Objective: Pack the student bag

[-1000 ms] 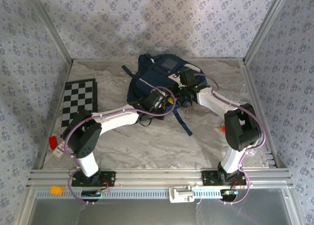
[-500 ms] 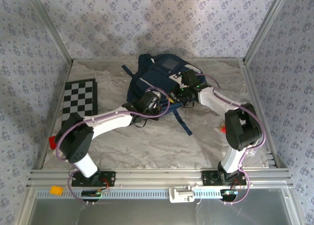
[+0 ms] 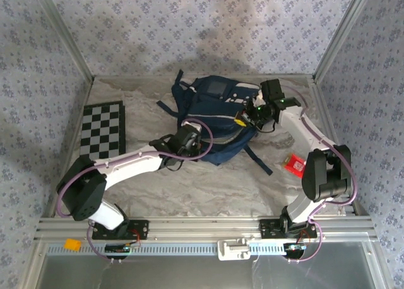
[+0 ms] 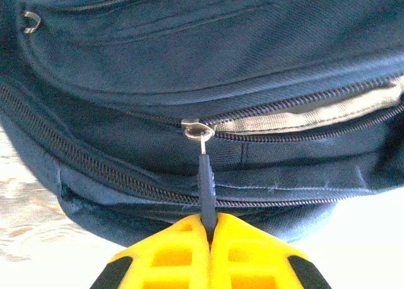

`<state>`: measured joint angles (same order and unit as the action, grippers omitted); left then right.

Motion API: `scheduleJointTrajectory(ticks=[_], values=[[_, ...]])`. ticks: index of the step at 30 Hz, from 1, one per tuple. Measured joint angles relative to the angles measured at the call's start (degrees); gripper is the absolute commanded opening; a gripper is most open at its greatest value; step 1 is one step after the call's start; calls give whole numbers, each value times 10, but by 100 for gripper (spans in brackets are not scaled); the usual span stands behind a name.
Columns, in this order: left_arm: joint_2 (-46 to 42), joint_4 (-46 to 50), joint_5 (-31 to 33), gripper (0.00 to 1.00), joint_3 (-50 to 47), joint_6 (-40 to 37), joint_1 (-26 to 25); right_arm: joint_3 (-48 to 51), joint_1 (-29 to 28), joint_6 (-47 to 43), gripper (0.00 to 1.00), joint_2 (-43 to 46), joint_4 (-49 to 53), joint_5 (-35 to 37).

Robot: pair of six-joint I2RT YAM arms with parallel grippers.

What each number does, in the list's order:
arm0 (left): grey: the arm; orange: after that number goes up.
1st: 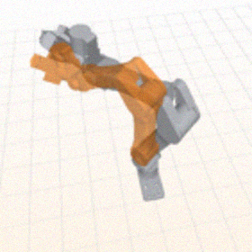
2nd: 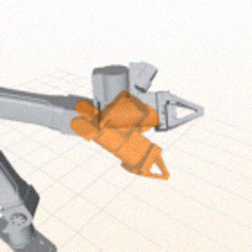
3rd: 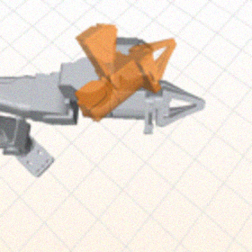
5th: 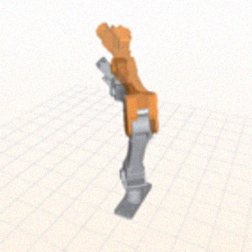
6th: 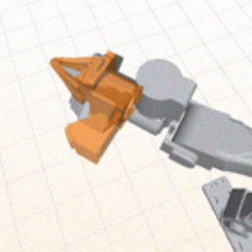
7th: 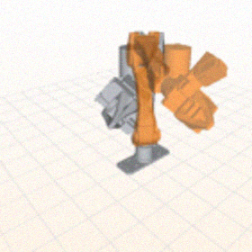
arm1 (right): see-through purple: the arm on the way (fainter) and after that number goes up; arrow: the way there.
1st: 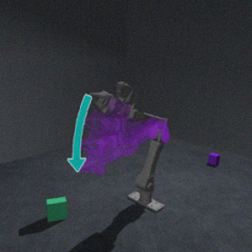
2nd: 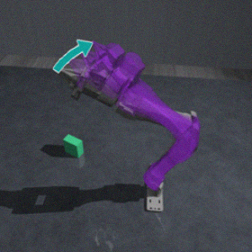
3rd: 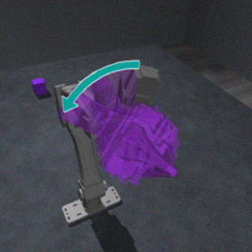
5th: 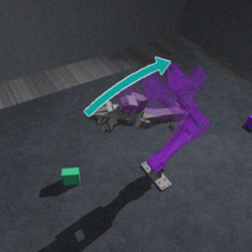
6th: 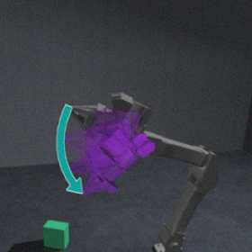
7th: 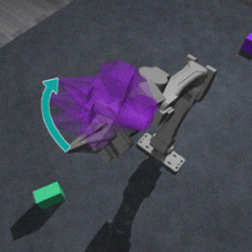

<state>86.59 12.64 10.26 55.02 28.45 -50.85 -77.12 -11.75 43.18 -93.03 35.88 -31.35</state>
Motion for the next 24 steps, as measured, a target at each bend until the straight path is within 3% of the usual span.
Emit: scheduleJointTrajectory(ticks=[5, 13, 18, 24], values=[[59, -7, -6, 0, 69, 28, -39, -71, 12, -9, 10, -38, 21, 30], [125, -7, 1, 0, 145, 40, -48, -114, 2, -33, 49, -98, 15, 50], [125, -9, 1, 0, 145, 41, -43, -2, -9, -15, 58, -9, -12, 43], [126, -9, 1, 0, 145, 40, -42, 154, -20, 52, 61, 94, -73, 16]])
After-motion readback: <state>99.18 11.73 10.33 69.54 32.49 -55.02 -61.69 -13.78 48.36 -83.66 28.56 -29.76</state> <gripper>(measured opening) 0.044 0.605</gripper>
